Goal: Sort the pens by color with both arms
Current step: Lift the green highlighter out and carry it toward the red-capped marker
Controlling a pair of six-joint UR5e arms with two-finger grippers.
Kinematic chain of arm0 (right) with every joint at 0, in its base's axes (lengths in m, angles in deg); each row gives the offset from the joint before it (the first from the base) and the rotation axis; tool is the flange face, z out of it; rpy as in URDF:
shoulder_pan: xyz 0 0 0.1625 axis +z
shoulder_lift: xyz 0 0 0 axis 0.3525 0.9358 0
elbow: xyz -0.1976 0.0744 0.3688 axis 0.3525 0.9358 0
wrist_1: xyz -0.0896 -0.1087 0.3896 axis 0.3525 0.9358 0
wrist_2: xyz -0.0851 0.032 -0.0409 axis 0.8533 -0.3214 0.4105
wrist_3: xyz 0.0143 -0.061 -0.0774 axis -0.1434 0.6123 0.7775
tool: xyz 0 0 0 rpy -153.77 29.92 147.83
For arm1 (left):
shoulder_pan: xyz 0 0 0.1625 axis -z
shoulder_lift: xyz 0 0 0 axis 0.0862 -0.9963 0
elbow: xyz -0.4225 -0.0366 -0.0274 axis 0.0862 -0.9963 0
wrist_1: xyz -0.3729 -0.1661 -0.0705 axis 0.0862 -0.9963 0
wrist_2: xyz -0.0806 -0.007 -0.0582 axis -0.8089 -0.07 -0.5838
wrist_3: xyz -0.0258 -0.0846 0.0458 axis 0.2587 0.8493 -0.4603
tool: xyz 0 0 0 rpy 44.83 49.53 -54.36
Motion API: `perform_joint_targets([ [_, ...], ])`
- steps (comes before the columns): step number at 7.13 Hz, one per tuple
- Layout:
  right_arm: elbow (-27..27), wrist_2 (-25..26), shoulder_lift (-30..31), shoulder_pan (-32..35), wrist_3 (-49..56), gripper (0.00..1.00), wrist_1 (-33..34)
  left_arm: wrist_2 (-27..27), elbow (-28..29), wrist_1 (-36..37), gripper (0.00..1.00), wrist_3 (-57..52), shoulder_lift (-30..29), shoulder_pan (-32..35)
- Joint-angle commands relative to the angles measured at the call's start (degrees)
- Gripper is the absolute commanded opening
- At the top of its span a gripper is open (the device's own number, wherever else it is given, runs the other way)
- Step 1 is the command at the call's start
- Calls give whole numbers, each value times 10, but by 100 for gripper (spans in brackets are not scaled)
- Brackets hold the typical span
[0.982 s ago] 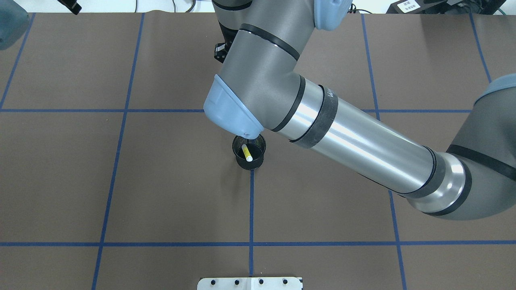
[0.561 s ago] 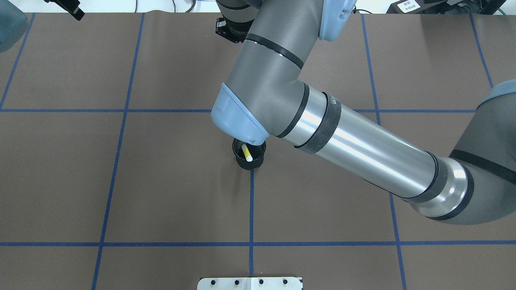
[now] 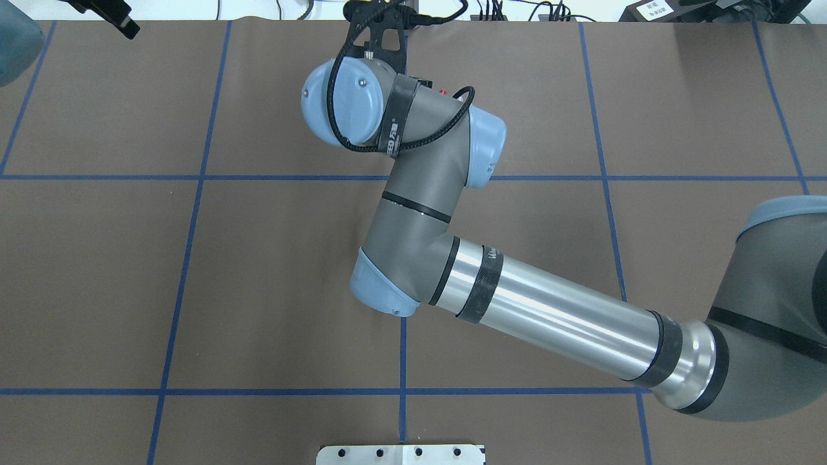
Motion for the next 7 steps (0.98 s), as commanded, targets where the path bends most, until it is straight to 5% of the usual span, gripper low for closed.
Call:
perform_joint_targets([
  [1,90,108,-3,-18,-25,0,-76,1,2,0,100,0,1,0],
  [3,174,152,-34,-20,-27,0,-102,0,3,-1,100,0,3,0],
  [5,253,167,-41,-20,-27,0,-217,1,6,-1,100,0,3,0],
  [6,256,167,-43,-21,-27,0,-218,0,7,-2,100,0,3,0],
  [7,256,167,-43,-25,-27,15,-218,1,9,-3,100,0,3,0],
])
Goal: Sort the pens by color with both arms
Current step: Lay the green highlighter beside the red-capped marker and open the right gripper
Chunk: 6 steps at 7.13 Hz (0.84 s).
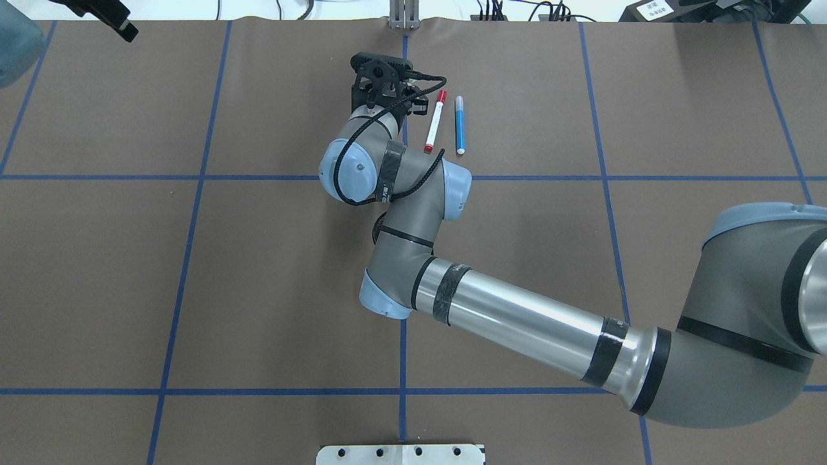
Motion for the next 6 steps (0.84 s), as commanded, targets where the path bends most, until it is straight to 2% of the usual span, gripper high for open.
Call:
perform_joint_targets([
  [1,7,2,-2,-11,1,33,-7,0,2,-1,100,0,0,0],
  [3,5,0,-2,-14,2,87,-7,0,1,-1,100,0,0,0],
  [4,-1,-4,-4,-14,2,98,-8,0,0,0,100,0,0,0],
  [6,-32,-66,-5,2,8,98,-8,0,-5,0,100,7,0,0],
])
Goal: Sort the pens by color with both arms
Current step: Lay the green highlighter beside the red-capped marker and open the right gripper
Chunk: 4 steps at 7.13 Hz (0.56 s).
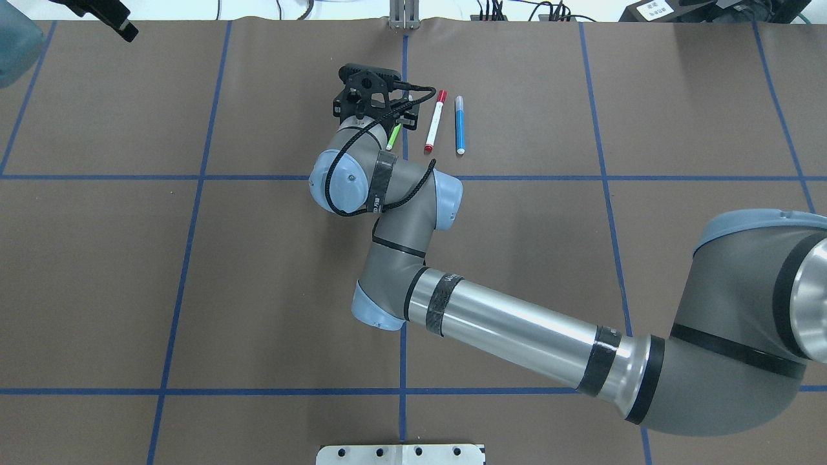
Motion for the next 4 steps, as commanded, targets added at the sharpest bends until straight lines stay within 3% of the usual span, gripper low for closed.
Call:
perform_joint_targets([
  [1,-34,-93,-1,30,9,99,1,0,-8,2,100,27,-1,0],
  [4,-84,-275,3,97,38,99,46,2,-47,6,100,141,-3,-18],
])
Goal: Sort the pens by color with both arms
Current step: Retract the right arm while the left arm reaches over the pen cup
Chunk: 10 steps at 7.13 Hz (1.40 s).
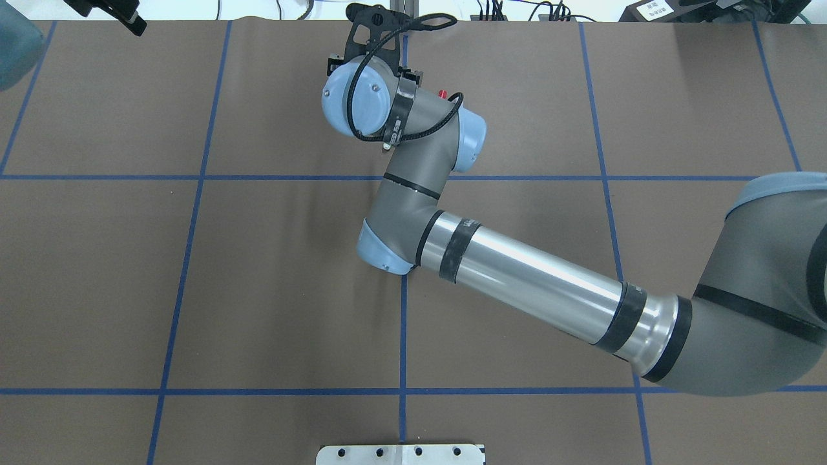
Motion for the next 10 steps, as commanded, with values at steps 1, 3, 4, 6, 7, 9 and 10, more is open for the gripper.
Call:
perform_joint_targets([
  [1,-34,-150,2,60,32,99,58,5,-27,2,100,60,-1,-29],
  [3,-83,-349,22,139,65,99,128,7,-33,3,100,139,-17,-73],
  [4,-108,-432,40,176,130,99,169,7,-30,15,100,180,-27,-94],
  [6,-153,-522,78,228,249,99,249,41,-32,143,100,261,-112,-149],
  [7,-201,-563,126,257,303,100,275,76,-25,158,100,320,-137,-201],
  [9,-271,-583,192,285,405,100,330,83,3,162,100,402,-172,-263],
  [10,-275,-584,194,295,459,100,358,120,29,161,100,442,-198,-296],
])
